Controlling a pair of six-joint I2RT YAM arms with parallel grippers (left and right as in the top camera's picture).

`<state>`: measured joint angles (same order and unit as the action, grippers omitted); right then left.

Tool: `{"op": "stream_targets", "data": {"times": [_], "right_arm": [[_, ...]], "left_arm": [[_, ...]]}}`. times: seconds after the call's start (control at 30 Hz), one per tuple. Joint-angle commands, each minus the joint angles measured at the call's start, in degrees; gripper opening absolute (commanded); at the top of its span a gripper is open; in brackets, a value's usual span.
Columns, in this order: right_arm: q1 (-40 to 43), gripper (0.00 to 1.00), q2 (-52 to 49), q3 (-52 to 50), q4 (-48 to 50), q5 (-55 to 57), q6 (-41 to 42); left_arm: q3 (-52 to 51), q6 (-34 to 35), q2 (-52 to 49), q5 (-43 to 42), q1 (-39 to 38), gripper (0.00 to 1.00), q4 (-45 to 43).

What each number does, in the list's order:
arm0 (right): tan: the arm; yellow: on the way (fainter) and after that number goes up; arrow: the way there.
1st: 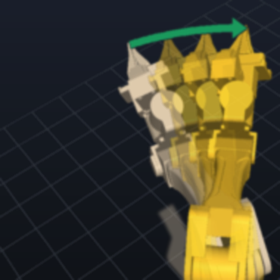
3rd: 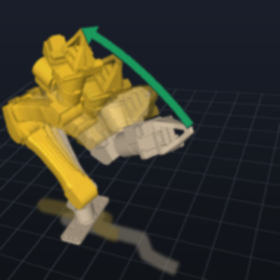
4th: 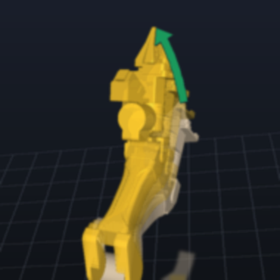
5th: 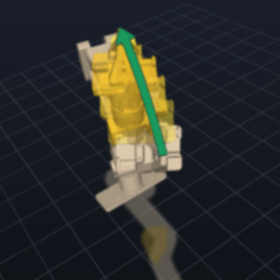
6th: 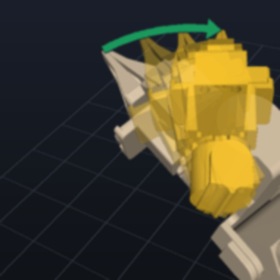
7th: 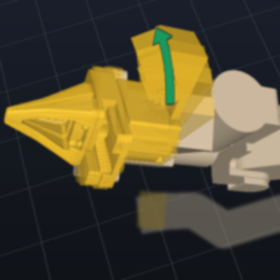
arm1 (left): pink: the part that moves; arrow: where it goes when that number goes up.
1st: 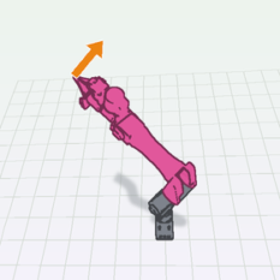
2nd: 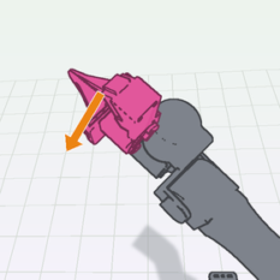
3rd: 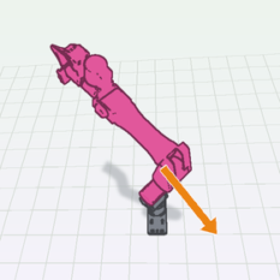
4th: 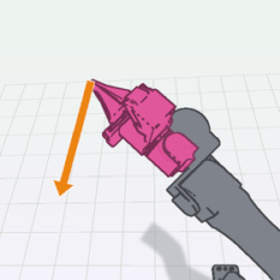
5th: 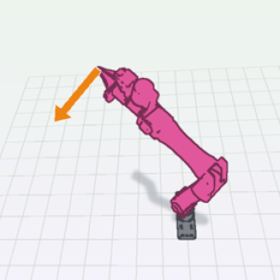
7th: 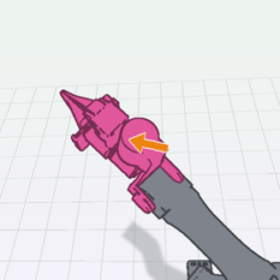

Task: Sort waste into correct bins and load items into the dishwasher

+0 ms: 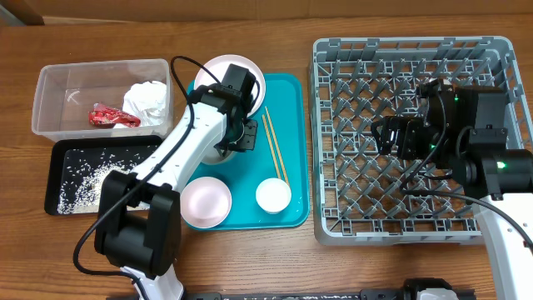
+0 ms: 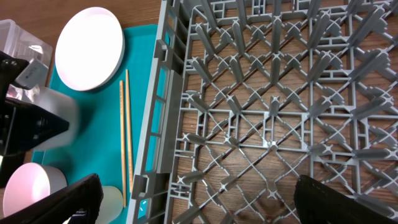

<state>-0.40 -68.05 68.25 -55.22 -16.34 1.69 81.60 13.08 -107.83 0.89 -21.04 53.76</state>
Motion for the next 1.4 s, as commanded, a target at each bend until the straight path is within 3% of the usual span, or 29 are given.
{"op": "stream_targets", "data": {"times": [0.0,0.07,0.2,0.37,0.5,0.77,1.03,1.2,1.37], "right_arm": [[0.2,1.00,0.0,1.1,0.2,-0.5,0.0],[0.2,1.00,0.0,1.1,0.2,-0.5,0.0],[0.2,1.00,0.0,1.1,0.2,-0.5,0.0],[0.2,1.00,0.0,1.1,0.2,-0.5,0.0],[0.2,1.00,-0.1,1.1,0.2,-0.5,0.0],[0.2,1.00,-0.8,1.1,0.2,-0.5,0.0],[0.2,1.00,-1.9,1.1,0.2,-0.5,0.0],[0.2,1.00,-2.8,1.1,0.2,-0.5,0.0],[0.2,1.00,-3.0,1.1,0.9,-3.8,0.0]], "left_arm": [[0.7,-0.7,-0.4,2.4,-0.1,0.53,-0.2],[2.6,-0.7,-0.4,1.7,0.0,0.58,1.3],[10.2,-2.3,-0.4,-2.0,0.0,0.57,8.6],[19.1,-15.7,-0.4,-15.3,-1.0,0.61,20.0],[15.6,-21.8,-0.5,-16.3,-3.7,0.63,22.6],[4.3,-20.9,-0.5,-15.0,-8.8,0.59,17.3],[0.0,-17.3,-0.5,-12.6,-9.0,0.43,15.3],[-1.8,-14.9,-0.5,-12.5,-9.1,0.07,12.7],[-0.7,-13.0,-0.5,-12.9,-8.6,0.04,12.5]]}}
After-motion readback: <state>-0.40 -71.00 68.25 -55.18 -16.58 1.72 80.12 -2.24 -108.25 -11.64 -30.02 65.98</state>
